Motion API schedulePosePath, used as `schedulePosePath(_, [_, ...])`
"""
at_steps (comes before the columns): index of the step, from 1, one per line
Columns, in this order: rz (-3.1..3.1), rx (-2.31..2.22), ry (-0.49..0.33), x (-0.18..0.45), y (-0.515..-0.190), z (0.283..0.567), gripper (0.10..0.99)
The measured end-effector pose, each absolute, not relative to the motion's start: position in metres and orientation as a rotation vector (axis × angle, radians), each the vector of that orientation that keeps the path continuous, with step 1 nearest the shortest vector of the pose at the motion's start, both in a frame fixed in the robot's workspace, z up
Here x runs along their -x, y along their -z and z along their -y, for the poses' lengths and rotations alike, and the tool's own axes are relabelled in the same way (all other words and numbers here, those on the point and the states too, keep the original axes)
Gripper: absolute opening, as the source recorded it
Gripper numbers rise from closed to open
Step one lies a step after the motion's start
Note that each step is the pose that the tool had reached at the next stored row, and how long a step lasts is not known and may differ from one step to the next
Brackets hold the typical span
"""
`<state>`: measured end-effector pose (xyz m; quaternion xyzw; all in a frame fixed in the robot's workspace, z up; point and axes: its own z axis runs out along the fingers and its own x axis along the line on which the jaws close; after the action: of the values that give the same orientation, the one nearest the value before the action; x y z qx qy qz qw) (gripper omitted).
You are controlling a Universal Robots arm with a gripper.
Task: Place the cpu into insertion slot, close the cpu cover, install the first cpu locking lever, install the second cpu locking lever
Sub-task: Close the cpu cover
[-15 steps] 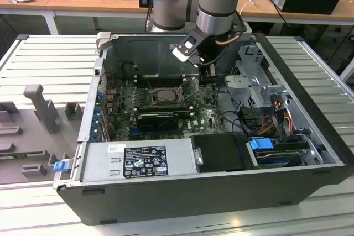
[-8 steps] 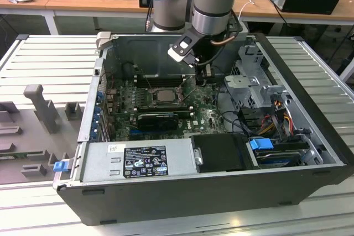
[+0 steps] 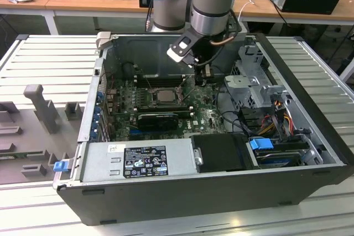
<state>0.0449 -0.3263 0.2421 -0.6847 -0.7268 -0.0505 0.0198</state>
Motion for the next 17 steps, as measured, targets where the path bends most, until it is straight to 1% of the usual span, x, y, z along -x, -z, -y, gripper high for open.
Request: schedulePosePath(17, [2.255,2.124,0.157,-0.0377,-0.2421,0.3264,0.106])
